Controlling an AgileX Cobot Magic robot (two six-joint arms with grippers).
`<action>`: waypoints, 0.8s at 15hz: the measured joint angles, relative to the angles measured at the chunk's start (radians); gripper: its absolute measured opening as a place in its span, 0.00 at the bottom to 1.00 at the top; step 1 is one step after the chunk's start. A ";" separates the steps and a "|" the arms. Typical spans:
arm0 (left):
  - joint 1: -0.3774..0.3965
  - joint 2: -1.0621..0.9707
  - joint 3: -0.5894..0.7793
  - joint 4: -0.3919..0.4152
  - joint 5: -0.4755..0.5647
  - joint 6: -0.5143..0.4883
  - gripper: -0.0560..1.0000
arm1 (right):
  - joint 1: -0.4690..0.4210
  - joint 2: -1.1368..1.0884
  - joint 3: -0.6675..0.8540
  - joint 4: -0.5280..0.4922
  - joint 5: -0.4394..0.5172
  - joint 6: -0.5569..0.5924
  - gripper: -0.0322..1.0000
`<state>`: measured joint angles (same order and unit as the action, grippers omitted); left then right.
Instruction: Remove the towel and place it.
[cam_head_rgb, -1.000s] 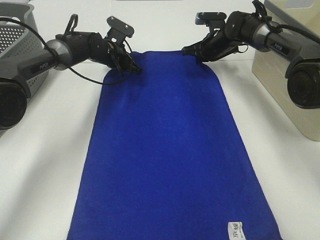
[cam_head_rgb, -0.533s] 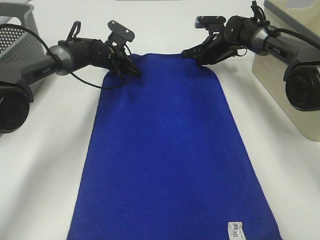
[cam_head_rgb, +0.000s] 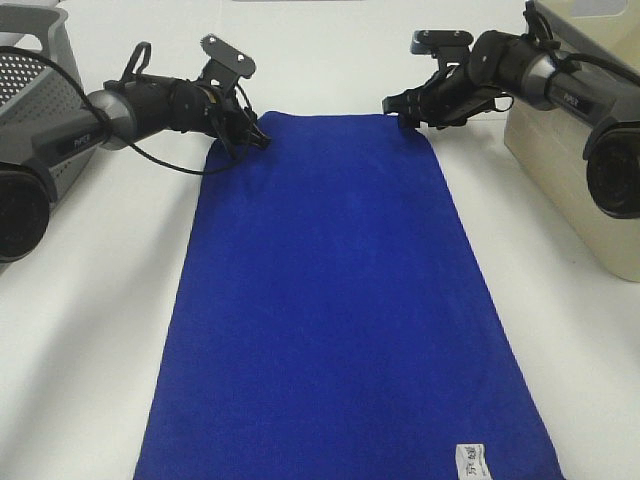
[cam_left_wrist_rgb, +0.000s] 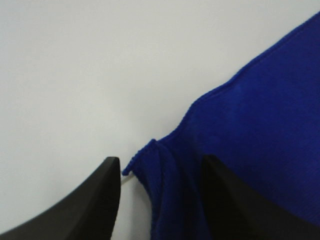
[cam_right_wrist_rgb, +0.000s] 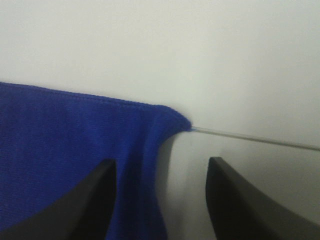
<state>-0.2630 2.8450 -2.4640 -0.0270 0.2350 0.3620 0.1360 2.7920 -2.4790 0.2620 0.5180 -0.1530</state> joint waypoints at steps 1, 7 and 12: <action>0.007 0.000 0.000 0.001 -0.001 -0.018 0.51 | -0.006 -0.003 0.000 0.000 0.000 0.000 0.56; 0.018 -0.019 0.000 0.003 -0.007 -0.074 0.52 | -0.010 -0.026 0.000 0.005 0.027 0.000 0.56; 0.018 -0.148 0.000 0.020 0.195 -0.137 0.72 | -0.010 -0.181 0.000 0.023 0.235 0.000 0.64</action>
<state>-0.2450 2.6970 -2.4640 -0.0070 0.4300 0.2250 0.1260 2.6110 -2.4790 0.2850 0.7530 -0.1530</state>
